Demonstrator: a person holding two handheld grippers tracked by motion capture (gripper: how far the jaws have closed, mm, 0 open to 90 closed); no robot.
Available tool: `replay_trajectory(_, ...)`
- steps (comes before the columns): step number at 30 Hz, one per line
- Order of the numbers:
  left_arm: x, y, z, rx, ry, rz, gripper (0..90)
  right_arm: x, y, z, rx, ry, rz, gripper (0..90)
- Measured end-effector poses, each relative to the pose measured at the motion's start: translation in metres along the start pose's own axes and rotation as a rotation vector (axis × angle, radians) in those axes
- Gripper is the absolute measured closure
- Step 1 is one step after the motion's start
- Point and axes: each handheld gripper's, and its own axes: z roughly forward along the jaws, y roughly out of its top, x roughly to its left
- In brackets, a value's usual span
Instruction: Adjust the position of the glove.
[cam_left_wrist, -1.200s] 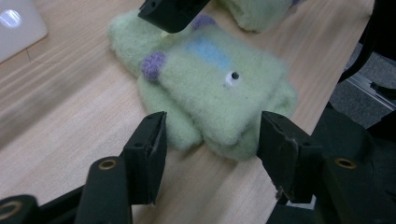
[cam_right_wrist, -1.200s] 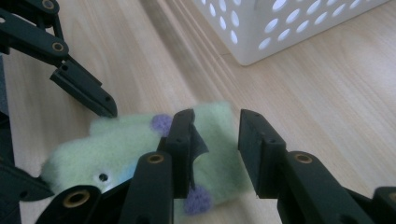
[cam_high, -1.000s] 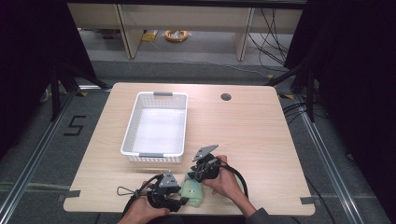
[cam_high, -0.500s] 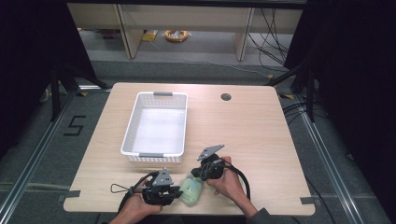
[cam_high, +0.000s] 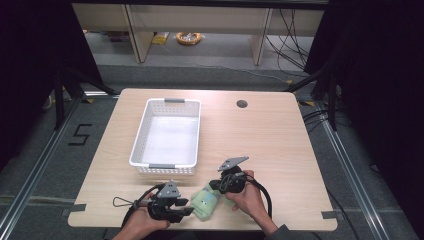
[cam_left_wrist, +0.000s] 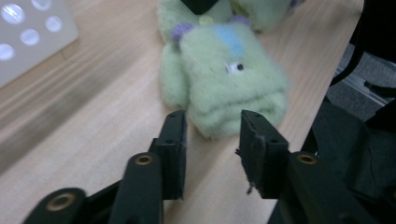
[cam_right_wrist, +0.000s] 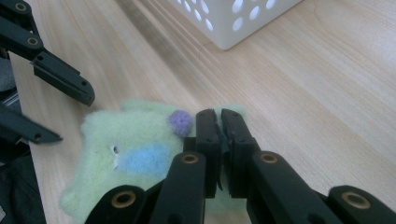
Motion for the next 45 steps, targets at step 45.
replay_trajectory(45,-0.003,0.09,0.038,-0.05,-0.07,0.101,84.0,-0.018,-0.045,-0.095,-0.223,-0.086,0.163,86.9)
